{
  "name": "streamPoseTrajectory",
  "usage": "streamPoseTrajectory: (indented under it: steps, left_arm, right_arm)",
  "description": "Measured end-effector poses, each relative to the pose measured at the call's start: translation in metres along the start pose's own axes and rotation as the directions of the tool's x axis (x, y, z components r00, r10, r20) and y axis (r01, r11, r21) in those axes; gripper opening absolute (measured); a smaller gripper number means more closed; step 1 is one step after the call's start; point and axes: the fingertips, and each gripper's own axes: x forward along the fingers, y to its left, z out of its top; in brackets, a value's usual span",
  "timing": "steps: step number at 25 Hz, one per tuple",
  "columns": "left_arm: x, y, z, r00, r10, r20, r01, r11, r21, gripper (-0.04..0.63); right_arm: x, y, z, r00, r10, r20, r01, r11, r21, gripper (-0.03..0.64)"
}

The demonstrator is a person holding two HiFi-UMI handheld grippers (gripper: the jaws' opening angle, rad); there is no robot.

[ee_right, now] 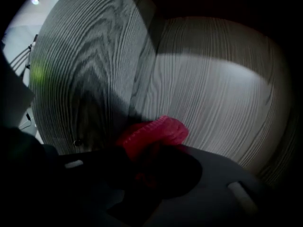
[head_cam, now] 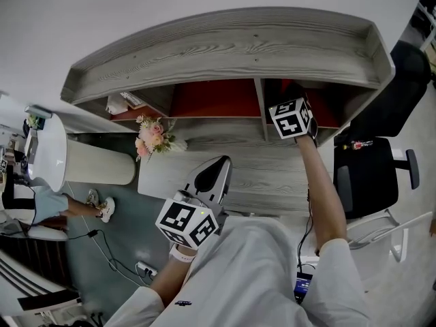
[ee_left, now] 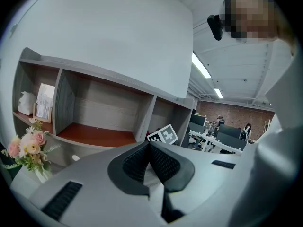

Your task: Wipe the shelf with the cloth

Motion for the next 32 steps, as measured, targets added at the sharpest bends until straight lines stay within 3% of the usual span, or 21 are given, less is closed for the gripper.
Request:
streamPoseTrajectory:
  steps: [4, 9, 14, 19, 25, 29, 32]
  left_arm:
    - [0.002, -0.004, -0.001, 1.000, -0.007, -0.004, 0.007, 1.000, -0.002, 0.002]
    - [0.002, -0.004, -0.004, 1.000, -0.008, -0.009, 0.008, 1.000, -0.007, 0.002]
    - [0.001, -0.001, -0.001, 1.000, -0.003, 0.000, 0.003, 1.000, -0.010, 0.002]
    - [0.002, -0.001, -0.004, 1.000, -0.010, -0.013, 0.010, 1.000, -0.010, 0.002]
    - [0.008, -0.005, -0.007, 0.999, -0.031, -0.024, 0.031, 0.999, -0.007, 0.002]
    - [0.009, -0.007, -0.006, 0.999, -0.036, -0.025, 0.036, 0.999, -0.004, 0.002]
    - [0.007, -0.004, -0.003, 0.999, -0.028, -0.018, 0.028, 1.000, -0.004, 0.002]
  right_arm:
    - [0.000, -0.011, -0.016, 0.998, -0.021, -0.065, 0.022, 1.000, 0.019, 0.110]
    - [-0.008, -0.035, -0.029, 0.992, -0.059, -0.115, 0.078, 0.982, 0.173, 0.110]
    - [-0.029, -0.080, -0.048, 0.970, -0.154, -0.190, 0.219, 0.893, 0.393, 0.112]
    - [-0.052, -0.115, -0.057, 0.933, -0.293, -0.210, 0.359, 0.804, 0.474, 0.113]
    - [-0.070, -0.143, -0.070, 0.867, -0.442, -0.231, 0.487, 0.648, 0.586, 0.112]
    - [-0.082, -0.151, -0.067, 0.832, -0.509, -0.220, 0.490, 0.488, 0.722, 0.112]
    - [-0.097, -0.160, -0.057, 0.799, -0.579, -0.162, 0.430, 0.363, 0.826, 0.112]
